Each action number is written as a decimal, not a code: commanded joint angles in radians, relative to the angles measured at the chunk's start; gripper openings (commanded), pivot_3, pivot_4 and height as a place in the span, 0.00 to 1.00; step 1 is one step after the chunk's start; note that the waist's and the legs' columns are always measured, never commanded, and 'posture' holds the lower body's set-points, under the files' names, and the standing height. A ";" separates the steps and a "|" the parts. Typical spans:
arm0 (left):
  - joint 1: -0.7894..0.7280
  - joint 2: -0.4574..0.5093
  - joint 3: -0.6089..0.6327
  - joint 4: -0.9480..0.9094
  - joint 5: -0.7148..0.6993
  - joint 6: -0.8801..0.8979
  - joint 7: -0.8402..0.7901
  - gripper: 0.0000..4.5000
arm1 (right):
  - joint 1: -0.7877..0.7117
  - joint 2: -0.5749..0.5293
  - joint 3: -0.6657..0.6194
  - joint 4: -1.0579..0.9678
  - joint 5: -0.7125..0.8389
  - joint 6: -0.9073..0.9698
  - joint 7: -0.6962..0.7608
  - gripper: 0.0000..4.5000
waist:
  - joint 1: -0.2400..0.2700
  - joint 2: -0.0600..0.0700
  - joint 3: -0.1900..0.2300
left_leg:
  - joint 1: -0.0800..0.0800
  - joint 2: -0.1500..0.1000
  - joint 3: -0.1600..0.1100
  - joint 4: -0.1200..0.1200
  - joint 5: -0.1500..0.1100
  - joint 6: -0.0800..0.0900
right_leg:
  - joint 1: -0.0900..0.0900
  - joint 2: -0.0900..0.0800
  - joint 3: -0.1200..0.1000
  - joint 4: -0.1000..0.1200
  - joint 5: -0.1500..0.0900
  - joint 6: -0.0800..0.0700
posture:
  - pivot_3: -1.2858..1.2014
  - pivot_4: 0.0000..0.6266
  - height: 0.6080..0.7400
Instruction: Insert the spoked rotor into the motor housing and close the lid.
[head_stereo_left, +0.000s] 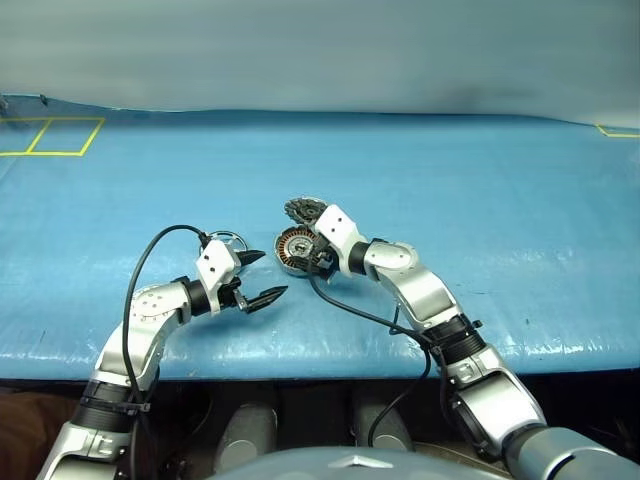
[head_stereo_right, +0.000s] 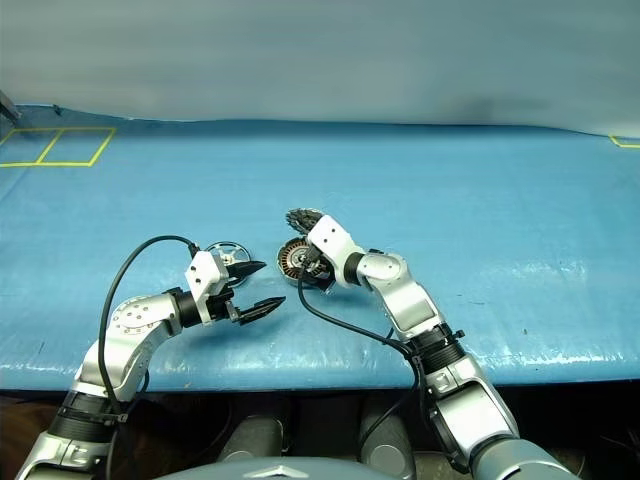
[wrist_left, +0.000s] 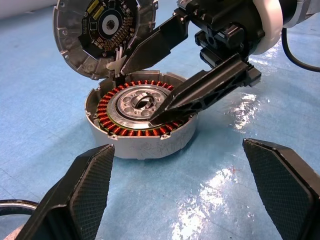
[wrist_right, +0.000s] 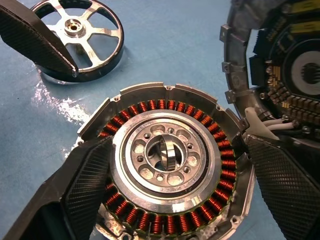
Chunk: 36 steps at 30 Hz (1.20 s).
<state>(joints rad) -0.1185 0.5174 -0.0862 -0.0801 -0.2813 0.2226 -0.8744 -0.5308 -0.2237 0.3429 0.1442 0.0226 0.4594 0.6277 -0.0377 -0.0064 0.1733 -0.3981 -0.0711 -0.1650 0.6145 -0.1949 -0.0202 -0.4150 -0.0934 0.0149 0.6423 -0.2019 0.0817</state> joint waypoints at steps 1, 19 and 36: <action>-0.007 0.009 0.011 -0.026 0.006 -0.028 -0.001 1.00 | -0.006 0.009 -0.020 -0.048 0.014 -0.002 0.003 1.00 | 0.000 0.000 0.000 | 0.000 0.000 0.000 0.000 0.000 0.000 | 0.000 0.000 0.000 0.000 0.000 0.000 | 0.52 0.24 1.00; -0.006 0.008 0.007 -0.018 0.019 -0.039 0.003 1.00 | 0.010 0.015 -0.020 -0.088 0.055 0.030 0.033 0.51 | 0.000 0.000 0.000 | 0.000 0.000 0.000 0.000 0.000 0.000 | 0.000 0.000 0.000 0.000 0.000 0.000 | 0.52 0.24 1.00; -0.005 0.001 0.009 -0.009 0.037 -0.052 0.003 1.00 | 0.011 0.022 -0.013 -0.075 0.041 0.023 0.020 0.01 | 0.000 0.000 0.000 | 0.000 0.000 0.000 0.000 0.000 0.000 | 0.000 0.000 0.000 0.000 0.000 0.000 | 0.52 0.24 1.00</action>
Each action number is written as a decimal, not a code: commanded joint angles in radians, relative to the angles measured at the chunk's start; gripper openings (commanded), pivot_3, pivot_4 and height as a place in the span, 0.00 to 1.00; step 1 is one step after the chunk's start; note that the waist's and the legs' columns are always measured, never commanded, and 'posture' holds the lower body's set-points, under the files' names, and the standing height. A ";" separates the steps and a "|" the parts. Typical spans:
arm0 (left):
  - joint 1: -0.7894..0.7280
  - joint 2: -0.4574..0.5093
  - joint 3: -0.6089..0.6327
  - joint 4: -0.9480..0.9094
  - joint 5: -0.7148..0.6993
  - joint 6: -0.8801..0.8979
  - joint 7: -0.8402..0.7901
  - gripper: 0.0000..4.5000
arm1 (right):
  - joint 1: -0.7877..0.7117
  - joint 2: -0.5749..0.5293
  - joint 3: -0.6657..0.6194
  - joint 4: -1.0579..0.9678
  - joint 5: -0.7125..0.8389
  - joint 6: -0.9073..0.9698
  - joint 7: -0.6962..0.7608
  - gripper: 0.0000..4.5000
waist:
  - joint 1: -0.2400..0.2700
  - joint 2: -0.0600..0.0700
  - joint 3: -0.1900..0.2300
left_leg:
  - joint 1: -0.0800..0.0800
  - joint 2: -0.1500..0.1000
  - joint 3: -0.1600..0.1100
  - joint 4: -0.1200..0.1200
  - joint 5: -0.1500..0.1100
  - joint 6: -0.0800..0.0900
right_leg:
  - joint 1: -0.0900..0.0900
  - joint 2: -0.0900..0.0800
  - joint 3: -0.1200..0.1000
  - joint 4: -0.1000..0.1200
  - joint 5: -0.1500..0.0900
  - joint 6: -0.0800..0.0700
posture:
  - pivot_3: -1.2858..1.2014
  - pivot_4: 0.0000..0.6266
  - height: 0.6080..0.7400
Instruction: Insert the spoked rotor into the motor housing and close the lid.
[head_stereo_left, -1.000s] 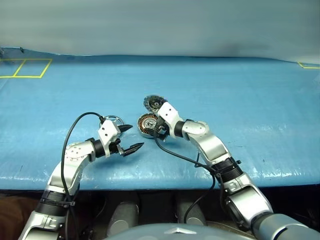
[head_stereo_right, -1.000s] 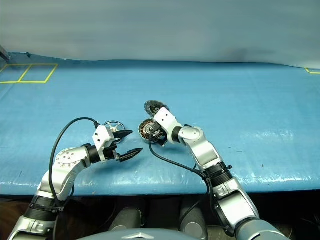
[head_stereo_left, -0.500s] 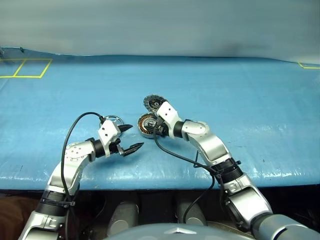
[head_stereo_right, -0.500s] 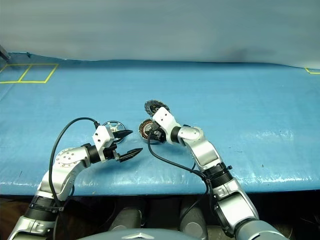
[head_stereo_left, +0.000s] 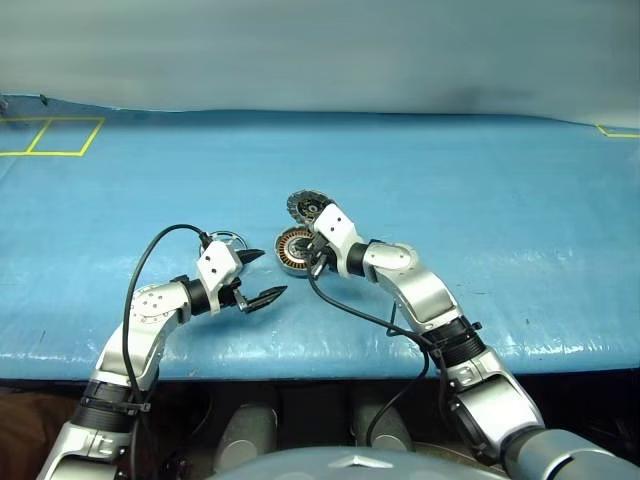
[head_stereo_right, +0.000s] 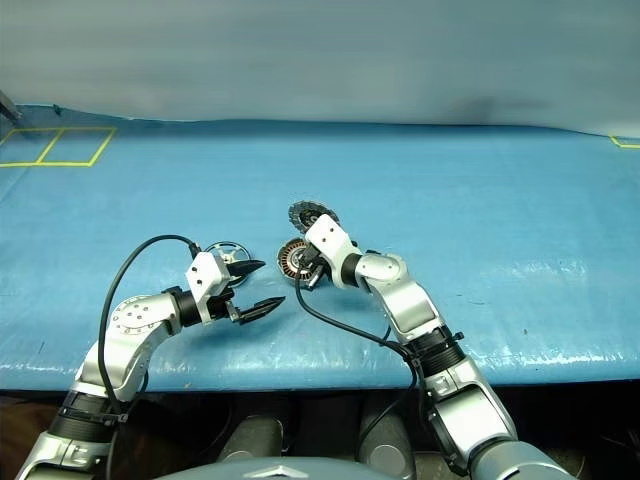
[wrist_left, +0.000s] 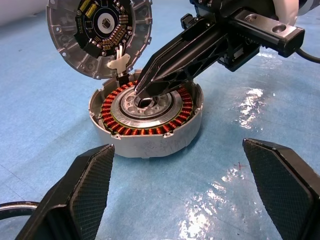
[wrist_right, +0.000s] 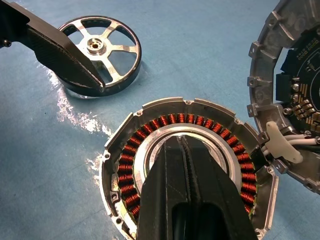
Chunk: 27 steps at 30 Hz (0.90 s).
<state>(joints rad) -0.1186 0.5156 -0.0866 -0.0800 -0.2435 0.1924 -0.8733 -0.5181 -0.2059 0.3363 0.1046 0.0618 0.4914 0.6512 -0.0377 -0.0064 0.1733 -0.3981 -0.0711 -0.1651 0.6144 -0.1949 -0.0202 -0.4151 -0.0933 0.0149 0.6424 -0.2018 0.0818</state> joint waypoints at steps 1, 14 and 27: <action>-0.005 0.002 0.009 -0.009 0.000 -0.023 0.002 1.00 | -0.003 0.004 -0.007 -0.029 -0.004 -0.010 -0.008 0.01 | 0.000 0.000 0.000 | 0.000 0.000 0.000 0.000 0.000 0.000 | 0.000 0.000 0.000 0.000 0.000 0.000 | 0.52 0.24 1.00; 0.002 0.003 0.010 -0.007 0.005 -0.033 0.005 1.00 | -0.011 0.002 -0.015 0.013 -0.021 -0.016 -0.031 0.01 | 0.000 0.000 0.000 | 0.000 0.000 0.000 0.000 0.000 0.000 | 0.000 0.000 0.000 0.000 0.000 0.000 | 0.52 0.24 1.00; 0.005 0.005 0.010 -0.008 0.005 -0.032 0.002 1.00 | -0.015 0.009 -0.025 0.039 -0.018 -0.019 -0.045 0.01 | 0.000 0.000 0.000 | 0.001 0.000 0.000 0.000 0.000 0.000 | 0.000 0.000 0.000 0.000 0.000 0.000 | 0.52 0.24 1.00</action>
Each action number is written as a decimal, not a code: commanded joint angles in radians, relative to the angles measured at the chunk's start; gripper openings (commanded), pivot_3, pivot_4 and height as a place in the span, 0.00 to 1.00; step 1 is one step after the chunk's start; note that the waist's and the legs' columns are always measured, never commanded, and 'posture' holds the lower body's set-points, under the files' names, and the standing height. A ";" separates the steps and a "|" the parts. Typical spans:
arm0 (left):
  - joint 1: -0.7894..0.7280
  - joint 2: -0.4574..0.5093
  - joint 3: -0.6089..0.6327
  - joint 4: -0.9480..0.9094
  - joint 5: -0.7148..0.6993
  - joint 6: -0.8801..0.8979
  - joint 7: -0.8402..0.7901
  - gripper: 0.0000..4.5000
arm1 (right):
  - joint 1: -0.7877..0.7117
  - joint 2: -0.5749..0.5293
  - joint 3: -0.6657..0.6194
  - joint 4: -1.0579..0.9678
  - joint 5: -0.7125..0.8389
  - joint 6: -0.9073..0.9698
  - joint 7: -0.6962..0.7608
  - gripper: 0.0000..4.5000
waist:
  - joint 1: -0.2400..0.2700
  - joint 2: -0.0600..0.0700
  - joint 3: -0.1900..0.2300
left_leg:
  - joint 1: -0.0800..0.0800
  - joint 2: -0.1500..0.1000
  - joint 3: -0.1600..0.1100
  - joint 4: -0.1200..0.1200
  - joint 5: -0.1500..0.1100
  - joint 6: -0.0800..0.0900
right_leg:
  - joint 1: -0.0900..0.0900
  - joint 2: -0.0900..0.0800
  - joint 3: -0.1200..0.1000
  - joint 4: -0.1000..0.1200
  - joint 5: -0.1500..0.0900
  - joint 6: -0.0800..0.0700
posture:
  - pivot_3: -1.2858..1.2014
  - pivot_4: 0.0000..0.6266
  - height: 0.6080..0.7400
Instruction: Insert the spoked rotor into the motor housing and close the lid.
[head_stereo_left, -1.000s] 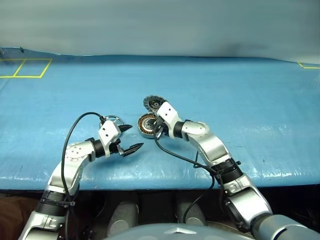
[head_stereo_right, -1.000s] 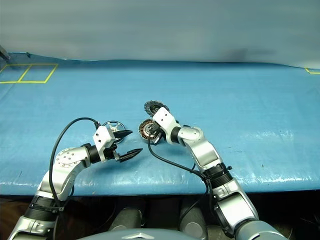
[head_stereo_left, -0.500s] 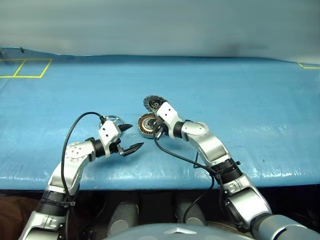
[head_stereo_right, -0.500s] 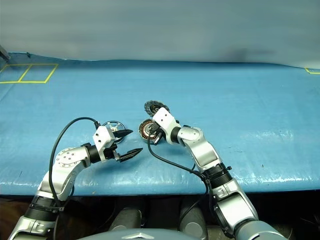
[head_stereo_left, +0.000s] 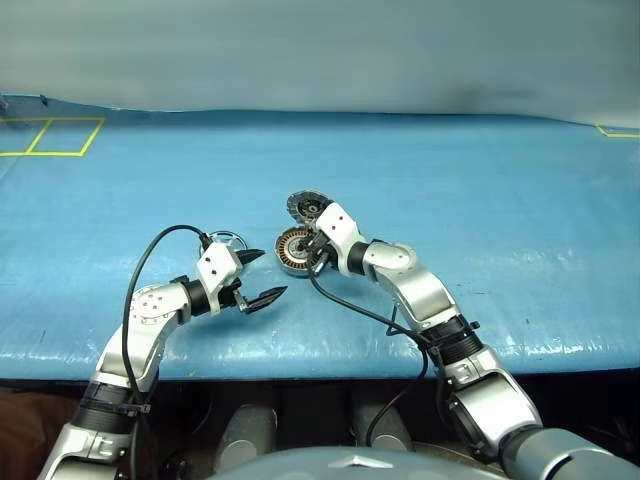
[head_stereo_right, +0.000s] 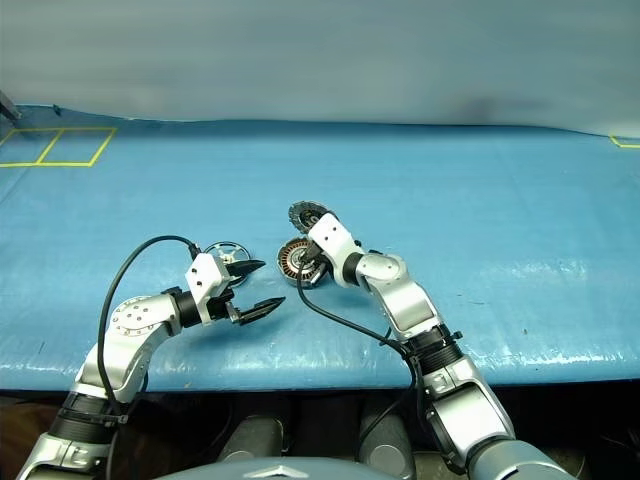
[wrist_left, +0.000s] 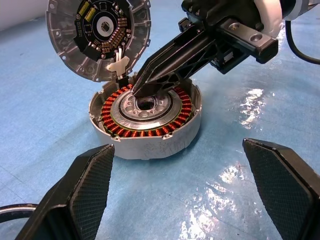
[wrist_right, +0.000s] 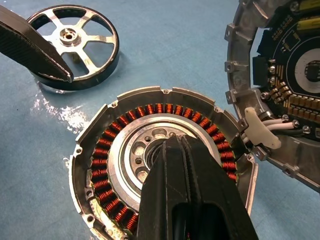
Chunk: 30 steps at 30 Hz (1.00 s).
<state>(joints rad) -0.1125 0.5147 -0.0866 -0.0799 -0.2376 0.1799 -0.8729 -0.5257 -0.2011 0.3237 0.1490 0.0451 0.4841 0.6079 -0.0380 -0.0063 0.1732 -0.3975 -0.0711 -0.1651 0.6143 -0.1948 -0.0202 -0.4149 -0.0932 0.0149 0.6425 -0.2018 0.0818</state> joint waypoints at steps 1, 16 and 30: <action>-0.001 0.006 0.011 -0.007 -0.001 -0.020 0.001 1.00 | -0.006 0.004 -0.012 -0.005 -0.001 -0.011 -0.002 0.01 | 0.000 0.000 0.000 | 0.000 0.000 0.000 0.000 0.000 0.000 | 0.000 0.000 0.000 0.000 0.000 0.000 | 0.52 0.24 1.00; 0.003 0.008 0.011 -0.011 -0.003 -0.015 -0.001 1.00 | 0.026 0.029 -0.017 0.041 -0.007 0.025 -0.042 0.01 | 0.000 0.000 0.000 | 0.002 0.000 0.000 0.000 0.000 0.000 | 0.001 0.000 0.000 0.000 0.000 -0.001 | 0.52 0.24 1.00; 0.003 0.005 0.005 -0.013 -0.004 -0.013 -0.004 1.00 | 0.066 0.012 -0.007 0.037 -0.026 0.093 -0.074 0.01 | 0.002 0.001 -0.004 | 0.003 0.000 0.000 0.000 0.000 0.000 | 0.003 0.000 0.000 0.000 -0.001 -0.002 | 0.52 0.24 1.00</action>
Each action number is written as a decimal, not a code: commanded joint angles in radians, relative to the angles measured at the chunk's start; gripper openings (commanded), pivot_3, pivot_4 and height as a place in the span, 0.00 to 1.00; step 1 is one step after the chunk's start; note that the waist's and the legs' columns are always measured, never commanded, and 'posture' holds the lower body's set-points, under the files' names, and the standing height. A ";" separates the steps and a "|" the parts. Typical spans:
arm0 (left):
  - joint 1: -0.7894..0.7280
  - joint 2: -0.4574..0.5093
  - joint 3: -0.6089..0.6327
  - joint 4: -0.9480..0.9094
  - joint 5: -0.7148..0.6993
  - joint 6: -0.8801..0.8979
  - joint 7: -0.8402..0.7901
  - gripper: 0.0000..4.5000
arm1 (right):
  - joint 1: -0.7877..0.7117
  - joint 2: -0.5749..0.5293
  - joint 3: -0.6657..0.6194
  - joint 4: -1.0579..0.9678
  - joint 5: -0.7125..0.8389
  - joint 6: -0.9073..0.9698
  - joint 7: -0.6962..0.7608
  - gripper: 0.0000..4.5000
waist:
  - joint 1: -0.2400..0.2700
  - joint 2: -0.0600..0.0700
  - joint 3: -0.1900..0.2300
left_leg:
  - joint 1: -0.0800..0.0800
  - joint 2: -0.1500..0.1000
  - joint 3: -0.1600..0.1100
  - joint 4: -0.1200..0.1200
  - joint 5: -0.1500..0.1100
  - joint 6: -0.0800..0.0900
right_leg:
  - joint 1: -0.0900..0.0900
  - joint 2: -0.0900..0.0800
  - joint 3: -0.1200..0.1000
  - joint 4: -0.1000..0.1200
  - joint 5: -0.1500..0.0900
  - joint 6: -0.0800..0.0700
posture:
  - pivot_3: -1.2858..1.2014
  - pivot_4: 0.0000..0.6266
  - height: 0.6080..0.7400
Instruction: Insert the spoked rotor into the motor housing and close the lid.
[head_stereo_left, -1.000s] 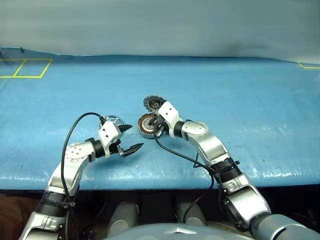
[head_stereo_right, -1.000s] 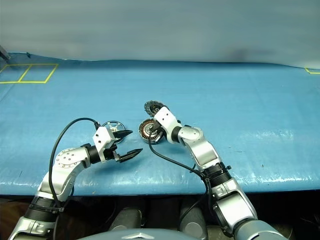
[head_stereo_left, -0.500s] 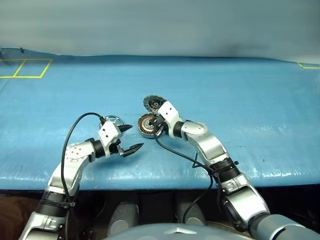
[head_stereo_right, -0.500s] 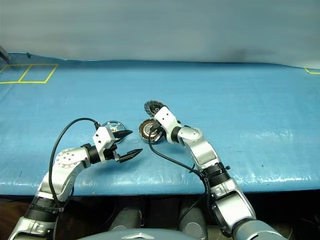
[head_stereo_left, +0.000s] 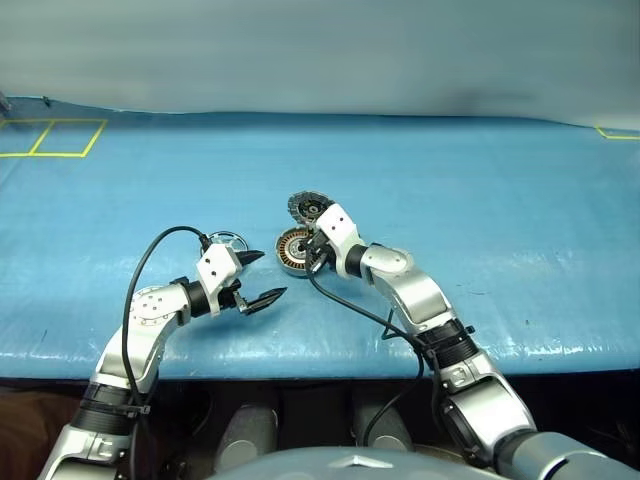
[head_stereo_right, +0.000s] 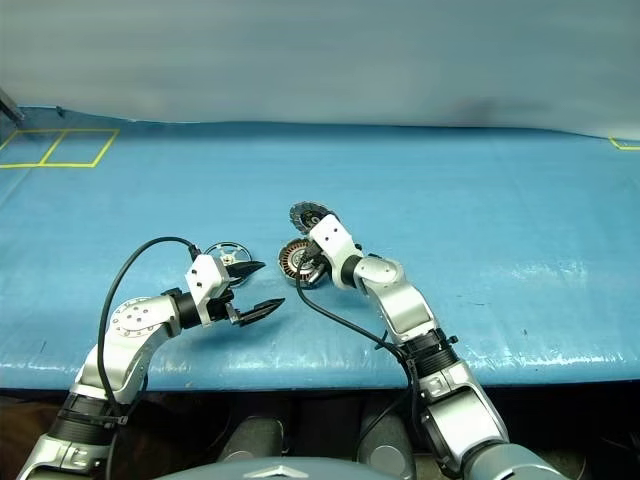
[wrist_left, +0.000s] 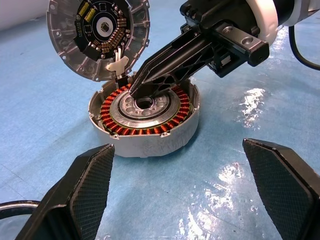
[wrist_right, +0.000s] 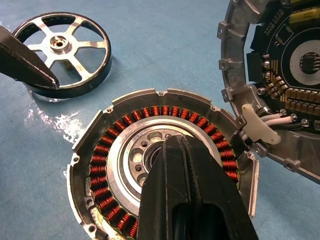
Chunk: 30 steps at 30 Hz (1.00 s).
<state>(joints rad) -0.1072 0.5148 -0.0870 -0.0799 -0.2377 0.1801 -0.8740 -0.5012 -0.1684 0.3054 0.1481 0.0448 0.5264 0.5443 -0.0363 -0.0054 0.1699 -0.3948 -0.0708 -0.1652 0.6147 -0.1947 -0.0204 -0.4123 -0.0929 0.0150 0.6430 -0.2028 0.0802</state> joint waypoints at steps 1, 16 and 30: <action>-0.003 0.004 0.005 -0.012 -0.003 -0.013 -0.002 1.00 | 0.049 -0.020 0.008 0.034 -0.022 0.050 -0.012 0.01 | 0.001 0.000 -0.001 | 0.000 0.000 0.000 0.000 0.000 0.000 | 0.000 0.000 0.000 0.000 0.000 0.000 | 0.52 0.24 1.00; -0.002 0.002 0.003 -0.013 -0.003 -0.014 0.000 1.00 | 0.108 -0.009 0.029 0.011 -0.025 0.072 -0.035 0.01 | 0.001 0.001 -0.011 | 0.001 0.000 -0.001 0.000 0.000 0.000 | 0.001 0.000 0.000 -0.001 -0.001 -0.001 | 0.52 0.24 1.00; -0.001 -0.002 0.005 -0.008 -0.002 -0.021 0.003 1.00 | 0.122 -0.013 0.059 -0.060 -0.037 0.100 -0.052 0.01 | 0.001 0.001 -0.012 | 0.001 0.000 -0.001 0.000 0.000 0.000 | 0.001 0.000 0.000 0.000 -0.001 -0.002 | 0.52 0.24 1.00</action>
<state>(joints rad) -0.1062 0.5132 -0.0882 -0.0799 -0.2376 0.1799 -0.8731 -0.4175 -0.1660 0.3370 0.0451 0.0311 0.5724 0.4958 -0.0354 -0.0040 0.1582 -0.3936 -0.0708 -0.1658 0.6142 -0.1948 -0.0204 -0.4111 -0.0930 0.0149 0.6424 -0.2043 0.0783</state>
